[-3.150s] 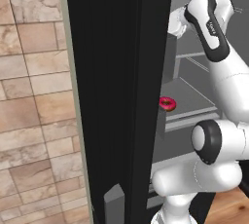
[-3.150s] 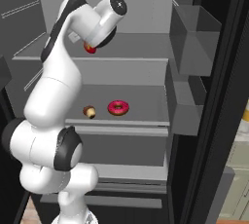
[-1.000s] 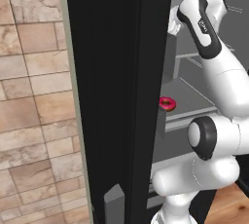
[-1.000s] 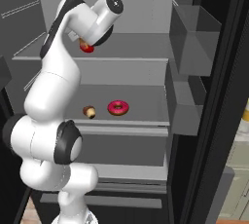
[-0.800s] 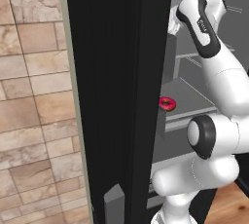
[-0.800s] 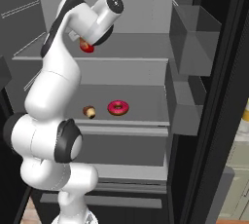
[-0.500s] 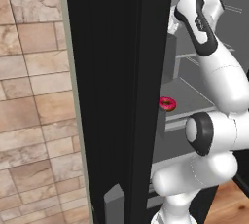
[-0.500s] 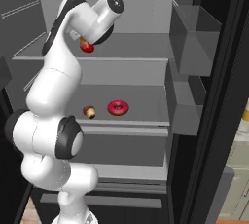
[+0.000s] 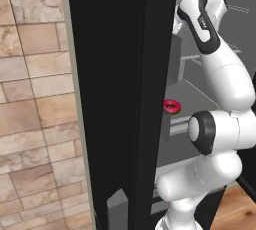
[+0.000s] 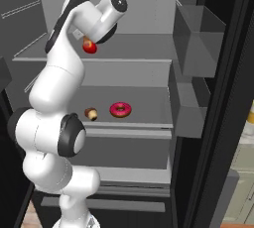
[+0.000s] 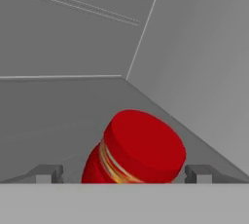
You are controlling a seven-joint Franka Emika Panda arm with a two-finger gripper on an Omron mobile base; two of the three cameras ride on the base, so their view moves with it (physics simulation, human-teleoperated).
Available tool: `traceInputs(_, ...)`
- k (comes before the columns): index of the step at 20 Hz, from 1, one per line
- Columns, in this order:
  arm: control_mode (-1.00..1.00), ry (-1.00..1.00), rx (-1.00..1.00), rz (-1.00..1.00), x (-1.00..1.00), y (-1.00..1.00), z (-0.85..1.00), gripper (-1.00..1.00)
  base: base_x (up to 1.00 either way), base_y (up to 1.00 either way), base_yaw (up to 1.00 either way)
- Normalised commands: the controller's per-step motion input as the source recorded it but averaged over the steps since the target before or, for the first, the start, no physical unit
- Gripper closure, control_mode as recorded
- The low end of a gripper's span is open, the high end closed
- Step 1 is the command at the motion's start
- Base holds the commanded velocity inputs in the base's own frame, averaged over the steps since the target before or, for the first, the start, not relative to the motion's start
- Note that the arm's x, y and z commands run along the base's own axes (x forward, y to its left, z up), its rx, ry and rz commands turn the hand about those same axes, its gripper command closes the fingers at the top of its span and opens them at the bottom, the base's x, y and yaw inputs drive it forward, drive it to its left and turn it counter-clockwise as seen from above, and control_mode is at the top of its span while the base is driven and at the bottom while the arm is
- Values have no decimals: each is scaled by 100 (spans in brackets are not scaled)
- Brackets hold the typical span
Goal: Place the ketchup and mustard from the counter to the top shelf of the fridge. If the existing items in the fridge are on the top shelf, move them to other shelves.
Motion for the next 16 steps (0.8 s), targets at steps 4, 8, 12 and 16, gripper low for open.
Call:
traceInputs(4,-100,0,0,0,0,0,0,-100,0,0,0)
traceInputs(8,-100,0,0,0,0,-4,0,-100,0,0,0)
traceInputs(12,-100,0,0,0,0,-12,0,-100,0,0,0)
traceInputs(16,-100,0,0,0,-2,-20,0,-100,0,0,0)
